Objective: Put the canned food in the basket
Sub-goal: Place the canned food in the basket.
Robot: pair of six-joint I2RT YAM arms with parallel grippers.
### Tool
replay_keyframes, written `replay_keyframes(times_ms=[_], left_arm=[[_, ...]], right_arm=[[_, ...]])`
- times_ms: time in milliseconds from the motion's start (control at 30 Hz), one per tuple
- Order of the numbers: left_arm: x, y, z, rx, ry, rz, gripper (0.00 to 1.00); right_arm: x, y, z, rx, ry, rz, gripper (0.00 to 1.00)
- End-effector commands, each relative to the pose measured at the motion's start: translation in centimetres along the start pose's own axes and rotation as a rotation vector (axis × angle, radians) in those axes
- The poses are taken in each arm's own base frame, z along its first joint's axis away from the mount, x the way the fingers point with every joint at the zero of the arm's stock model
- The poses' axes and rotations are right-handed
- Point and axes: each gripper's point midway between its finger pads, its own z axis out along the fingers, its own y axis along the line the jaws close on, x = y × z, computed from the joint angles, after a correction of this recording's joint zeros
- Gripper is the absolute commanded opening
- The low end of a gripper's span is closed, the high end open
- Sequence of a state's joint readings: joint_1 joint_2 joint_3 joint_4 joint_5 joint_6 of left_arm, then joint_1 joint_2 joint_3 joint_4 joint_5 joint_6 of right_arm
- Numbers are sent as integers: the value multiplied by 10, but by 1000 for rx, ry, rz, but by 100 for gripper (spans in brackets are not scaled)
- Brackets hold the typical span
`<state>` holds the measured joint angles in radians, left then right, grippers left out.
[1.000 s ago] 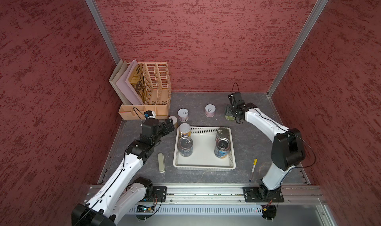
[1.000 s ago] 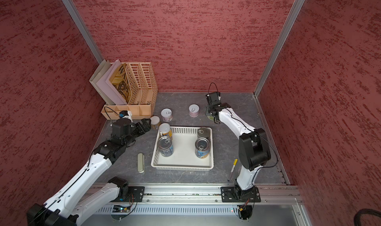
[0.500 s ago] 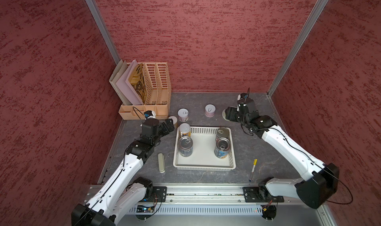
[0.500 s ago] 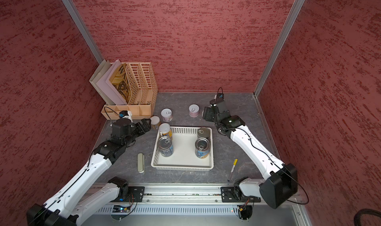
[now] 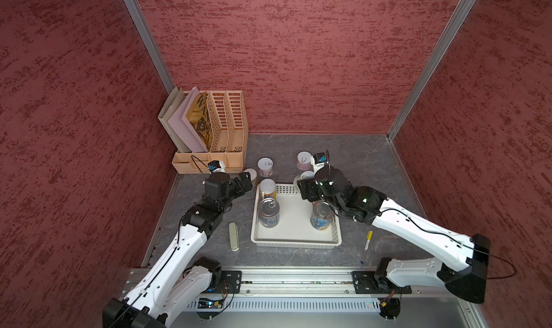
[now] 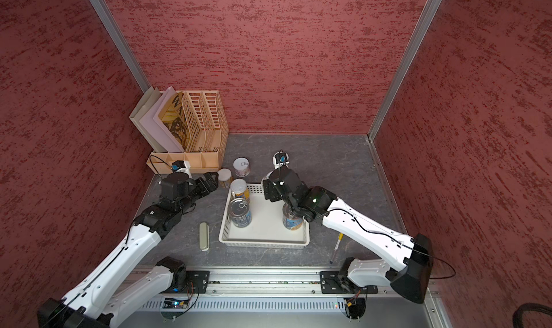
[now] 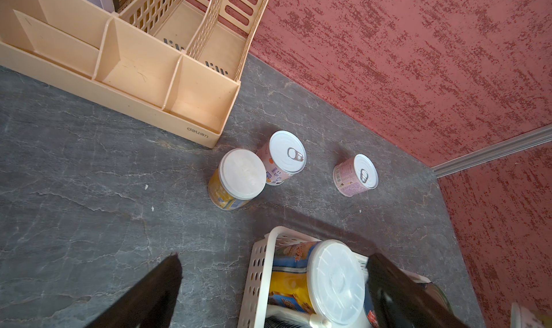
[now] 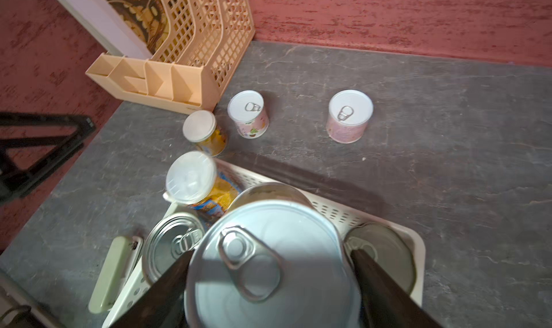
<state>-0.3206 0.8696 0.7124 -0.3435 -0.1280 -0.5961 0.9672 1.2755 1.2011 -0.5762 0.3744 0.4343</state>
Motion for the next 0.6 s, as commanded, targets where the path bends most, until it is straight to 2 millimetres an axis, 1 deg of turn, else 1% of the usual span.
replay_keyframes(times_ms=[0, 133, 200, 367, 433, 567], left_arm=[[-2, -1, -4, 6, -7, -2, 100], [-1, -1, -4, 7, -5, -3, 100], [-1, -1, -3, 7, -4, -4, 100], [-1, -1, -4, 7, -5, -4, 100], [-1, 0, -4, 4, -7, -3, 100], [-2, 1, -4, -3, -9, -2, 100]], right_arm=[[-1, 14, -3, 15, -54, -24, 45], [23, 28, -1, 16, -21, -73, 45], [33, 31, 0, 16, -5, -82, 45], [57, 43, -11, 1, 24, -121, 45], [69, 48, -13, -13, 57, -131, 45], [96, 49, -12, -36, 115, -117, 45]])
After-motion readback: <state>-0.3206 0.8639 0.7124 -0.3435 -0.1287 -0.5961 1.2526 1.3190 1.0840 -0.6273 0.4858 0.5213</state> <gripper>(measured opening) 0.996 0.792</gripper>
